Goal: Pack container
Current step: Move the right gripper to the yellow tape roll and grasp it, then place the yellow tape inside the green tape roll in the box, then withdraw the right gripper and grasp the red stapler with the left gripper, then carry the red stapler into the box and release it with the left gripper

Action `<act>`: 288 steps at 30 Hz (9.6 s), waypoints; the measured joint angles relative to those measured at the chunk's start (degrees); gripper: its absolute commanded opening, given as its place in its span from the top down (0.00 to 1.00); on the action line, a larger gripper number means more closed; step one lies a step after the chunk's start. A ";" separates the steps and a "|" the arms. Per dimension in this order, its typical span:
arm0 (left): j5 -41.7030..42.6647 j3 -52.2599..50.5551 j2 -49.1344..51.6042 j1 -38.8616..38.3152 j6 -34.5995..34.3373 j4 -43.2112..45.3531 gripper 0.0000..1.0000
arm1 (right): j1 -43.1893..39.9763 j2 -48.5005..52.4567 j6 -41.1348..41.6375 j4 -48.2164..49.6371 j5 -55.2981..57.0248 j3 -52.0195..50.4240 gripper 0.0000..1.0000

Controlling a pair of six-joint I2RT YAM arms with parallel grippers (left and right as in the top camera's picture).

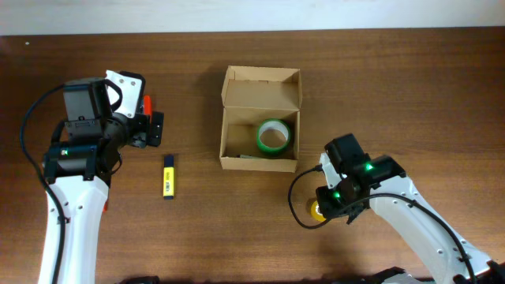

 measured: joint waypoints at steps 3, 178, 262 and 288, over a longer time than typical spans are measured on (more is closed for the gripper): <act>0.00 0.00 -0.02 0.00 0.00 -0.02 0.01 | 0.00 0.00 3.37 2.80 -0.13 -3.41 0.68; 3.50 8.44 4.85 0.00 -2.49 -13.88 0.00 | -26.23 25.86 -3.65 -13.62 14.25 43.80 0.34; -4.83 65.31 65.55 -3.06 0.50 -35.52 0.98 | -26.23 25.86 -5.84 -12.83 12.76 40.76 0.33; -5.20 47.19 43.45 -35.30 24.70 -37.18 0.99 | -26.23 25.86 -5.99 -12.52 12.76 40.76 0.26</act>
